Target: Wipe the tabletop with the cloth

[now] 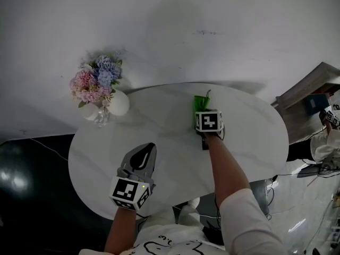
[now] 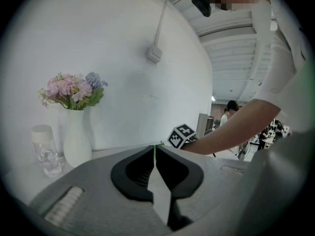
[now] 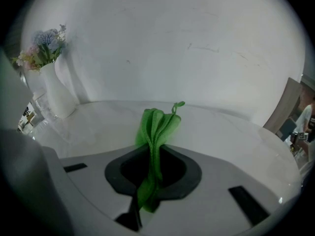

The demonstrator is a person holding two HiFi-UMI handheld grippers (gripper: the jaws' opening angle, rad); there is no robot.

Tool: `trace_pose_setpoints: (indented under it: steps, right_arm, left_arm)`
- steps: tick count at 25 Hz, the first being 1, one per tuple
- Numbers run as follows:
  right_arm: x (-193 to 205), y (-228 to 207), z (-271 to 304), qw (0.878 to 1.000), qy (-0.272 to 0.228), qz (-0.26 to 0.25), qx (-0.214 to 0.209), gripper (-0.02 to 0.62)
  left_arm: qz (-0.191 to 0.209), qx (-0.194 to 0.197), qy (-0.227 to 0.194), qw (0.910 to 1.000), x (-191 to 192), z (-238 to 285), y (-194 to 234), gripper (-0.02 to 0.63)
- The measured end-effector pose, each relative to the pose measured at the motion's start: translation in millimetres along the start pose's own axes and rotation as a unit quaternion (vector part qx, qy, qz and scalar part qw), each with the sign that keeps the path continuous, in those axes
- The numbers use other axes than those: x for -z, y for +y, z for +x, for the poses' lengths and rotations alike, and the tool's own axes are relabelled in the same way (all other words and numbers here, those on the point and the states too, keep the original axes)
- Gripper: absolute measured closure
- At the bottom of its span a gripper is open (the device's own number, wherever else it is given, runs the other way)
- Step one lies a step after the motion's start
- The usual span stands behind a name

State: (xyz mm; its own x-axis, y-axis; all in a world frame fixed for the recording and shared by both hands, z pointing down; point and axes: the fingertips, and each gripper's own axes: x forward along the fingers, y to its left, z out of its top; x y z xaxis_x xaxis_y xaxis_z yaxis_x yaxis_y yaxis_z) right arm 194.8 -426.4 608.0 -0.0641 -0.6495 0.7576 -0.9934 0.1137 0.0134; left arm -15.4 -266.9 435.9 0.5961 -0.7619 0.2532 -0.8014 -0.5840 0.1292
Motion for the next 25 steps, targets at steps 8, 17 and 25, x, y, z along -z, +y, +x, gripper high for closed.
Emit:
trace_pose_setpoints:
  steps: [8,17,25]
  right_arm:
    - [23.6,-22.6,-20.3,1.000,0.001,0.019,0.018,0.554]
    - [57.8,-46.6,-45.6,0.998,0.006,0.048,0.035,0.554]
    - [86.3,-67.9,-68.9,0.996,0.005,0.076,0.044,0.554]
  left_arm:
    - [0.003,0.012,-0.002,0.9999,-0.1,-2.2,-19.7,0.586]
    - [0.005,0.030,-0.008,0.9995,3.1,-8.6,-43.2,0.586]
    - [0.006,0.047,-0.009,0.9988,3.0,-6.8,-68.8,0.586]
